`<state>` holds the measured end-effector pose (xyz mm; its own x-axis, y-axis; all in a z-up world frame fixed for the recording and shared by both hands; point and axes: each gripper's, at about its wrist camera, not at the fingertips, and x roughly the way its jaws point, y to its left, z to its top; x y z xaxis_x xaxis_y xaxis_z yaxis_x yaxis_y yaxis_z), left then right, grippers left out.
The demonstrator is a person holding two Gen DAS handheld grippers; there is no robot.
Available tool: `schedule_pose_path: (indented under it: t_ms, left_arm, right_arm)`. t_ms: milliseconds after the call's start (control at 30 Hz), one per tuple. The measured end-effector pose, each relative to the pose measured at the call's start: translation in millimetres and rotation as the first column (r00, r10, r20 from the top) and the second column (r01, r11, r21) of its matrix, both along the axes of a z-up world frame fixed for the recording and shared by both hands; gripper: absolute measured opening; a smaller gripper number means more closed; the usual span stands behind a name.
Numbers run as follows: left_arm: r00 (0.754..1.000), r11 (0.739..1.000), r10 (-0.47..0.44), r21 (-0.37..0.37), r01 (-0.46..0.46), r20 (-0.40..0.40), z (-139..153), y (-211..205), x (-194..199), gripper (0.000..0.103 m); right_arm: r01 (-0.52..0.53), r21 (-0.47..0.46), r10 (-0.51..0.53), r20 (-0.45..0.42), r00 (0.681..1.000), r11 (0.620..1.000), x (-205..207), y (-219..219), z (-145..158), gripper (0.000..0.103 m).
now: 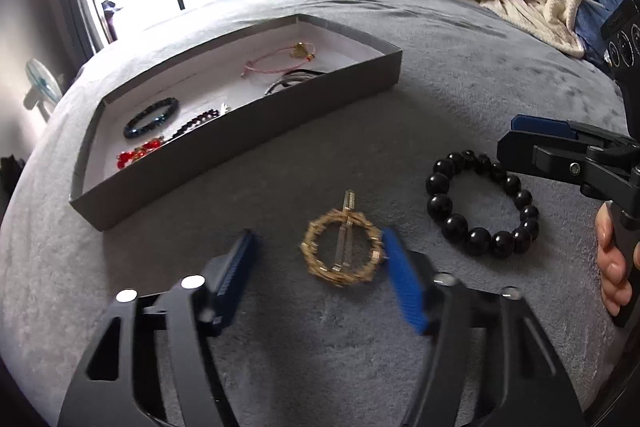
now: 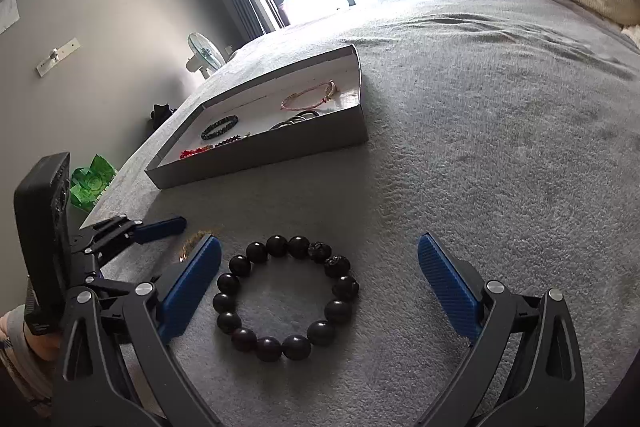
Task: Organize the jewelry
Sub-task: 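Grasp the gold wreath hairpin with the left tool while the right tool grasps the black bead bracelet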
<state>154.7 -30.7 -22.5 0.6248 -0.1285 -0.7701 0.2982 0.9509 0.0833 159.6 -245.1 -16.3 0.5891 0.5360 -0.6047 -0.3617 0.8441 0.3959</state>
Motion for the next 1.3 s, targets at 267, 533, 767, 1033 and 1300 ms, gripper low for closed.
schedule_pose_path:
  t_ms: [267, 533, 767, 1033, 1300]
  left_arm:
    - [0.992, 0.990, 0.120, -0.080, -0.117, 0.039, 6.4, 28.7, -11.2, 0.042]
    - [0.982, 0.975, 0.188, -0.125, -0.185, 0.020, 7.3, 53.6, -18.9, 0.042]
    - [0.980, 0.972, 0.197, -0.134, -0.193, 0.015, 5.9, 58.4, -22.9, 0.042]
    - [0.981, 0.970, 0.194, -0.149, -0.191, 0.009, 4.9, 60.4, -22.3, 0.042]
    - [0.984, 0.977, 0.178, -0.119, -0.176, 0.009, 3.7, 54.6, -21.0, 0.049]
  right_arm:
    - [-0.055, -0.038, 0.055, 0.007, 0.998, 0.998, -4.5, 12.4, 1.0, 0.096]
    - [-0.098, -0.107, 0.096, -0.029, 0.995, 0.989, -6.3, 27.1, -6.0, 0.065]
    - [-0.082, -0.135, 0.076, -0.050, 0.996, 0.987, -3.5, 27.1, -10.6, 0.060]
    - [-0.062, -0.196, 0.051, -0.062, 0.997, 0.979, -1.9, 32.4, -14.4, 0.047]
    - [-0.030, -0.215, 0.018, -0.059, 0.998, 0.976, -0.6, 28.1, -15.0, 0.045]
